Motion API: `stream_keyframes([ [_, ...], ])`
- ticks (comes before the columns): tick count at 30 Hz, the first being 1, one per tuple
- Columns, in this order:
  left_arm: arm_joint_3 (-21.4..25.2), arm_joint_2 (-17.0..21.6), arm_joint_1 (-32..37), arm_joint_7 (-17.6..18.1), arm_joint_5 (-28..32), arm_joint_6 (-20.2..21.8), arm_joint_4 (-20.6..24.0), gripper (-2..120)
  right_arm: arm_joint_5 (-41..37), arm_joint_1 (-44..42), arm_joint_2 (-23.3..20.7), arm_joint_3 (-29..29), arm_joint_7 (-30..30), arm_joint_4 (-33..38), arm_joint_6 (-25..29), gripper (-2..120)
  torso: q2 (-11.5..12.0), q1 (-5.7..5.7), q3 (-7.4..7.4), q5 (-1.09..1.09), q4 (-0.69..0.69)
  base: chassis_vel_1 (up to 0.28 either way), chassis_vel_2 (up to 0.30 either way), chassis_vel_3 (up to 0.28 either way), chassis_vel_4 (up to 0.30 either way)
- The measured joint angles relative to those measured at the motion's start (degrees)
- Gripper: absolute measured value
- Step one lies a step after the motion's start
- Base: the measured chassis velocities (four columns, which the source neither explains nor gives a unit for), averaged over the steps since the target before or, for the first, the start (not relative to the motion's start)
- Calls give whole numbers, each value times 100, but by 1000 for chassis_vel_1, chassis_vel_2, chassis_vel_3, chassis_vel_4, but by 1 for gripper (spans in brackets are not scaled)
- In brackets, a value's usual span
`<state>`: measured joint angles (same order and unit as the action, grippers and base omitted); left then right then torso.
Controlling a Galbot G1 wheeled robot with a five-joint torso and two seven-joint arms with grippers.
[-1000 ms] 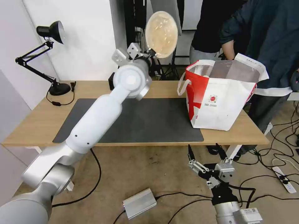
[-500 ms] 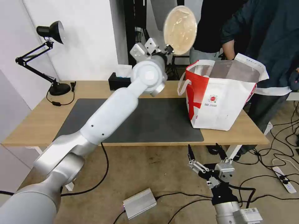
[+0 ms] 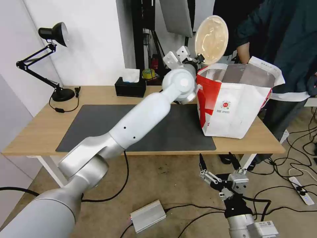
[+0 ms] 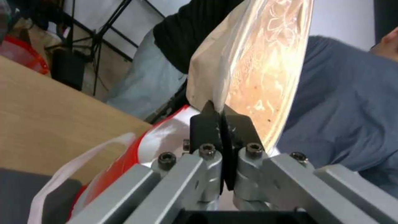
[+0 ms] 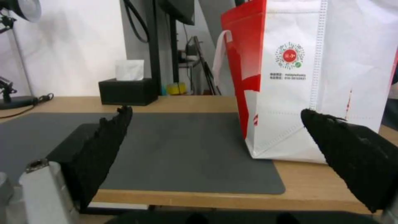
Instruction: Pick up the trash from the table and place it into the takeout bag.
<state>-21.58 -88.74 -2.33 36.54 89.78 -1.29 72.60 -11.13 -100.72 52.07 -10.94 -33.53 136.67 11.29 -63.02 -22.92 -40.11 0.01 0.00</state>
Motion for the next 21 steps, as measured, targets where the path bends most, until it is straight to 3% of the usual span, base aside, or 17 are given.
stream_keyframes([
  [21,-633,-261,-11,-443,-166,51,-782,0,0,0,0,0,0,0,0,100,0,0,0,-1,0,0,0,0,0],
])
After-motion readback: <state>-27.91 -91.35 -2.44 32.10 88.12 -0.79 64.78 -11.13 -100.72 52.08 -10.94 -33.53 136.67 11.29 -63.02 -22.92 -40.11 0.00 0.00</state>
